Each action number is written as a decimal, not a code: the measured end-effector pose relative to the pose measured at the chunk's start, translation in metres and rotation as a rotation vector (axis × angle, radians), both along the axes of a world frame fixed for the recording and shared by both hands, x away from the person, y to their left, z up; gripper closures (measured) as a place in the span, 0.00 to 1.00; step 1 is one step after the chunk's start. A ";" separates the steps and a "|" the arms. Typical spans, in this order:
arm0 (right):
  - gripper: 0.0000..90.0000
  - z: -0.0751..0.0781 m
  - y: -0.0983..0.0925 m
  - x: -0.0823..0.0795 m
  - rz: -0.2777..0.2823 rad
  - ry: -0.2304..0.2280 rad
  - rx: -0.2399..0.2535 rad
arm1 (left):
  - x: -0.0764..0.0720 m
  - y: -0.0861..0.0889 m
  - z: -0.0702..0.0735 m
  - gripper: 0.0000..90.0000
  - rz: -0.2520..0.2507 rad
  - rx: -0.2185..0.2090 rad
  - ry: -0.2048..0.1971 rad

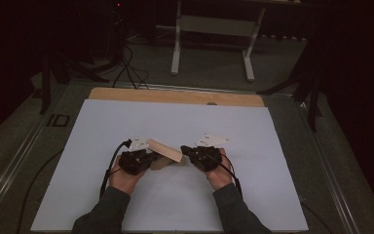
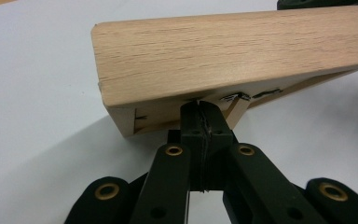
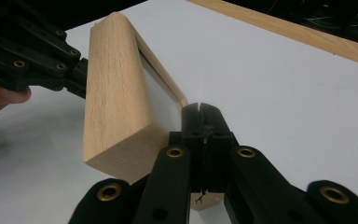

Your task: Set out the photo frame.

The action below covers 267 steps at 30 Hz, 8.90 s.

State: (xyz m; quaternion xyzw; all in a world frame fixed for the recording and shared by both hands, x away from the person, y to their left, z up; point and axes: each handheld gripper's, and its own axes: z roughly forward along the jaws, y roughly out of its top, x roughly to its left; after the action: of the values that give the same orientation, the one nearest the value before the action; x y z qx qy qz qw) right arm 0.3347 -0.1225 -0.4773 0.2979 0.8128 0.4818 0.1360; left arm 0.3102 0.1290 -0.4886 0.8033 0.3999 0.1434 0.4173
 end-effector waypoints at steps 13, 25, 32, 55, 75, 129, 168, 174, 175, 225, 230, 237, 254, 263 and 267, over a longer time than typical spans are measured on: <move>0.99 -0.002 0.003 -0.003 0.015 0.001 -0.018 | -0.002 -0.008 0.006 0.99 -0.022 -0.021 -0.003; 0.99 -0.004 0.008 -0.006 0.030 -0.003 -0.037 | -0.002 -0.013 0.006 0.99 -0.033 -0.019 0.003; 0.99 -0.004 0.010 -0.007 0.040 -0.002 -0.041 | 0.002 -0.015 0.003 0.99 -0.030 -0.006 0.009; 0.99 -0.007 0.018 -0.013 0.073 0.001 -0.059 | 0.014 -0.012 -0.005 0.99 -0.032 -0.024 0.040; 1.00 -0.010 0.026 -0.016 0.085 0.003 -0.062 | 0.020 -0.010 -0.008 0.99 -0.024 -0.029 0.038; 0.74 -0.004 0.016 -0.011 0.047 -0.006 -0.062 | 0.004 0.024 0.012 0.62 0.068 -0.070 0.002; 0.69 0.002 0.003 -0.007 0.013 -0.022 -0.043 | -0.013 0.008 0.041 0.39 0.026 -0.145 -0.030; 0.66 0.005 -0.002 -0.005 0.000 -0.022 -0.026 | -0.012 0.002 0.038 0.34 0.035 -0.131 -0.027; 0.65 0.006 -0.004 -0.005 -0.001 -0.024 -0.018 | -0.011 -0.002 0.037 0.33 0.038 -0.124 -0.023; 0.63 0.019 -0.028 0.001 -0.060 -0.039 0.051 | 0.014 -0.031 0.015 0.48 0.092 -0.087 0.095; 0.63 0.019 -0.028 0.001 -0.062 -0.038 0.052 | 0.014 -0.031 0.016 0.50 0.092 -0.087 0.097; 0.63 0.020 -0.030 0.002 -0.068 -0.041 0.056 | 0.014 -0.030 0.017 0.56 0.093 -0.082 0.094; 0.69 0.023 -0.034 0.002 -0.103 -0.060 0.061 | 0.006 -0.037 0.019 0.66 0.009 -0.058 0.061; 0.90 0.025 -0.033 -0.001 -0.118 -0.092 0.053 | 0.000 -0.040 0.019 0.66 -0.020 -0.024 0.027; 0.98 0.029 -0.033 -0.003 -0.127 -0.109 0.056 | -0.003 -0.042 0.018 0.66 -0.028 -0.013 0.008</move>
State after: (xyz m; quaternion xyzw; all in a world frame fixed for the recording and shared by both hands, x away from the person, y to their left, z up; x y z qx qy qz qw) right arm 0.3320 -0.1551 -0.4480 0.3261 0.7697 0.5104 0.2020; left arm 0.3074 0.0868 -0.4704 0.8068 0.3912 0.1317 0.4227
